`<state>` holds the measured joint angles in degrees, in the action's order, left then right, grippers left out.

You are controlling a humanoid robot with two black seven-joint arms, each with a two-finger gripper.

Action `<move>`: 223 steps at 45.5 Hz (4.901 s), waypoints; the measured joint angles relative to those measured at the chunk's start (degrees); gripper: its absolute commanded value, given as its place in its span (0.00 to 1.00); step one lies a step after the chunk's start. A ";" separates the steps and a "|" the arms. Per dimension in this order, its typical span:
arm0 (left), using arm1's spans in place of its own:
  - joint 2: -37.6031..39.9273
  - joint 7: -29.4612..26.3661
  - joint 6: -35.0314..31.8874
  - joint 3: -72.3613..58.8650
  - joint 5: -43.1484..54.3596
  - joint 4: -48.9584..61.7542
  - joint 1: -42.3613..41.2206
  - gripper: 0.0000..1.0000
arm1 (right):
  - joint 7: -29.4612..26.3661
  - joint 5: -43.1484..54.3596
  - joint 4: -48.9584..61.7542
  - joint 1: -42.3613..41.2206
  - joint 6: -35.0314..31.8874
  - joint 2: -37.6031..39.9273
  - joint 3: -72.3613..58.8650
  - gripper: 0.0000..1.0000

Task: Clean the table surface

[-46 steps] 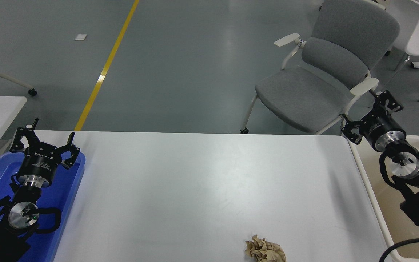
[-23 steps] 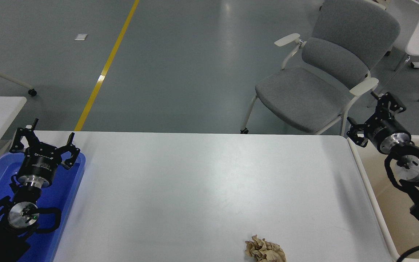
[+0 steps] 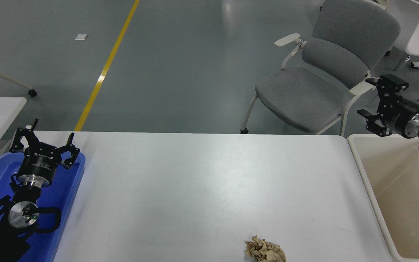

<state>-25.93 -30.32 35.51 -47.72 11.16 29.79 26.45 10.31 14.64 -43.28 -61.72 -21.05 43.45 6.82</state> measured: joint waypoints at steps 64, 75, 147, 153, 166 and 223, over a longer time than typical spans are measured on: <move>0.00 -0.01 0.00 0.00 0.00 0.00 0.01 1.00 | 1.28 57.95 -24.16 -27.04 -26.98 -27.48 -31.00 0.99; 0.00 -0.01 0.00 0.00 0.00 0.00 0.01 1.00 | 1.34 59.31 -27.59 -26.76 -28.33 -30.76 -31.61 0.99; 0.00 -0.03 0.00 0.00 0.00 0.00 0.01 1.00 | 1.20 62.82 -12.33 -5.41 -28.04 -36.71 -29.56 0.99; 0.00 0.00 0.00 0.00 0.00 0.00 0.01 1.00 | 1.25 62.84 -11.81 -4.71 -27.85 -36.67 -29.37 0.98; 0.00 -0.01 0.00 0.00 0.00 0.00 0.01 1.00 | 2.02 63.02 -10.99 -3.62 -27.33 -36.62 -29.23 0.75; 0.00 -0.01 0.00 0.00 0.00 0.00 0.00 1.00 | 18.87 73.25 -7.93 -6.79 -19.89 -33.17 -24.21 0.00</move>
<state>-25.93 -30.32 35.51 -47.72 11.16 29.79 26.45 29.18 87.89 -51.21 -68.51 -40.94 10.28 -17.39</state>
